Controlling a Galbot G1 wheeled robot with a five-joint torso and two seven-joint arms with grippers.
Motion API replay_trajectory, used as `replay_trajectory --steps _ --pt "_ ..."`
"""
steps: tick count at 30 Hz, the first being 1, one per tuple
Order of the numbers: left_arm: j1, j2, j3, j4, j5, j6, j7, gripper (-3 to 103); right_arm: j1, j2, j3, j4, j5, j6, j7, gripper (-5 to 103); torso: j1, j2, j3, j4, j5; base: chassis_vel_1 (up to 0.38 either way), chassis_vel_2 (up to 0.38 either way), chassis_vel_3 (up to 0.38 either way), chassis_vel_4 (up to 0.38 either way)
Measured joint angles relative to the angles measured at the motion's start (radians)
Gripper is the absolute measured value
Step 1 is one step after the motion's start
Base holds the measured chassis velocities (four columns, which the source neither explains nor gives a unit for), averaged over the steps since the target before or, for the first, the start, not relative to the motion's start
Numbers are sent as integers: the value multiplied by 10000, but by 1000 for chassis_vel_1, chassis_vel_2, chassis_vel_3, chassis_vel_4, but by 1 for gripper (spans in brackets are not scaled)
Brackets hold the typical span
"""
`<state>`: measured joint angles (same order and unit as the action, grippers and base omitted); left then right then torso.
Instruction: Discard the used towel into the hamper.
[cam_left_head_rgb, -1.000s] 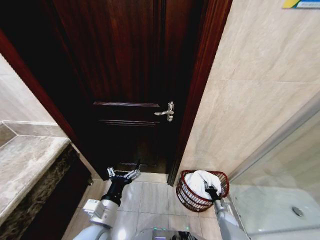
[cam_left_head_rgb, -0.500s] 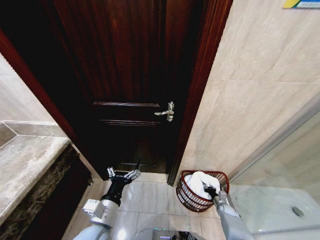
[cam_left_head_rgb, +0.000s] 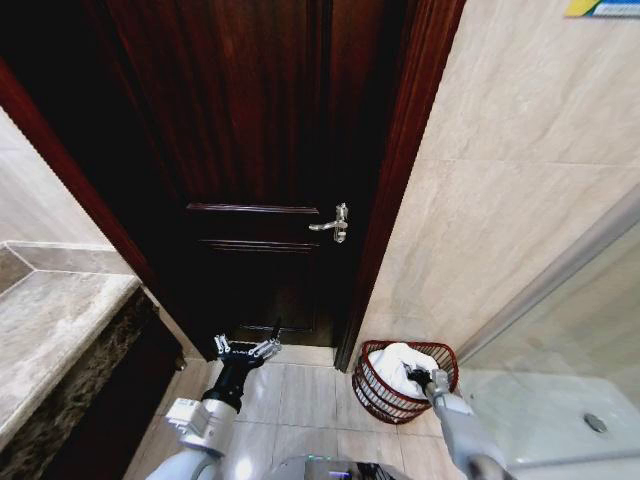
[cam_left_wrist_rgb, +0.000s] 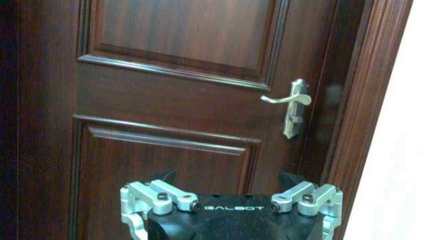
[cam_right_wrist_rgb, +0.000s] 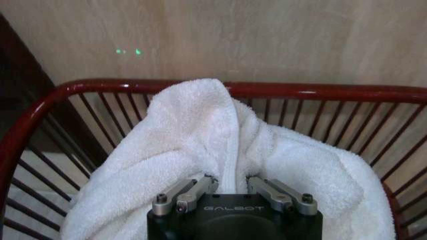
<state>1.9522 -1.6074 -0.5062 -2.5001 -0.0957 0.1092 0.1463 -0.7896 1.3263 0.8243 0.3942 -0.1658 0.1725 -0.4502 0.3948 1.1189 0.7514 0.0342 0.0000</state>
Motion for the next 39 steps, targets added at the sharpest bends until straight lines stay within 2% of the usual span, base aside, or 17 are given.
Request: replay_trajectory --steps 15,36,39 --pt "0 0 0 0 0 0 0 100 578 20 70 -1012 -820 -140 570 13 0 0 0 2 0 0 0 0 0" --pt "1 0 0 0 0 0 0 100 809 37 60 -1402 -1059 -455 672 13 0 0 -1 1 0 0 0 0 0" --pt "0 0 0 0 0 0 0 100 724 91 58 -1190 -931 -630 966 13 0 0 0 1 1 0 0 0 0"
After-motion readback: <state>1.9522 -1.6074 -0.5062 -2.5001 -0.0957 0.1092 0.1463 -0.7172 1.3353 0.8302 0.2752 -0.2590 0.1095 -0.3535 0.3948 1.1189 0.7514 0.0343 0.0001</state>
